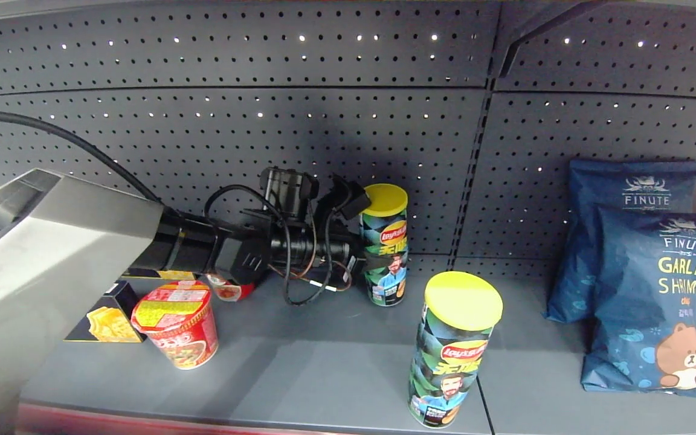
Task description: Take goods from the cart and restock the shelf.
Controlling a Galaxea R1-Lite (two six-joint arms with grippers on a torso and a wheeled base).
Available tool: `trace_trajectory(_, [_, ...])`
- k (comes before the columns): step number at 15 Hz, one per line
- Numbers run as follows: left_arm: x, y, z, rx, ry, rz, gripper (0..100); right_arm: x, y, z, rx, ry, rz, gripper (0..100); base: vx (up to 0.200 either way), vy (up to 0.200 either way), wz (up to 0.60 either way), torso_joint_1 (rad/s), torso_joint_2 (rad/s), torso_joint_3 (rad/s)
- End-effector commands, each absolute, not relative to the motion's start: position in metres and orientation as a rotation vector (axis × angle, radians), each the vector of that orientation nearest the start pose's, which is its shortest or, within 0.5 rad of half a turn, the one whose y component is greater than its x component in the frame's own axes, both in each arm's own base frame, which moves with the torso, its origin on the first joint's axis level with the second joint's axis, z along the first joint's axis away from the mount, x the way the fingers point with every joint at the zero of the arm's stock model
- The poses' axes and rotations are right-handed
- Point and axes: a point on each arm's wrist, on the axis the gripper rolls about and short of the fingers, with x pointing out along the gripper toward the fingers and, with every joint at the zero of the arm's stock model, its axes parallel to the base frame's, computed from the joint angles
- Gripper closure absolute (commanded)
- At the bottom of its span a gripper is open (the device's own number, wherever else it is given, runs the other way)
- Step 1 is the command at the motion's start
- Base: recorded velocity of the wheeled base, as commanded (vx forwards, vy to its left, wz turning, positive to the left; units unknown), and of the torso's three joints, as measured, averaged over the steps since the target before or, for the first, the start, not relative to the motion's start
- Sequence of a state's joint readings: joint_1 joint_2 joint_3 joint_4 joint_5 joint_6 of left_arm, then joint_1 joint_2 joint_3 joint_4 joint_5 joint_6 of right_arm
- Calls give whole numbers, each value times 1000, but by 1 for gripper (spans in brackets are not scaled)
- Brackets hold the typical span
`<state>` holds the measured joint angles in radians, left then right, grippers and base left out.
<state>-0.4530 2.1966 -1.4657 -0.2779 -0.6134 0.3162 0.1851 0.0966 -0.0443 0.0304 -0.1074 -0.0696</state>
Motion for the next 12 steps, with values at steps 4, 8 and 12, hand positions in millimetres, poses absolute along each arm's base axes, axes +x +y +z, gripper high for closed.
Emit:
trace_trajectory(4, [402,-212,135,244,305,-1118,100,-17,-6,87,-85,82,81,0,0,0,0,0,0,0])
trace_trajectory(8, [401,-217,128,246,318,-1129,100,-17,-6,87,-84,81,81,0,0,0,0,0,0,0])
trace_trajectory(12, [400,-218,125,266,316,-1137,100,-17,-6,87,-83,82,80,0,0,0,0,0,0,0])
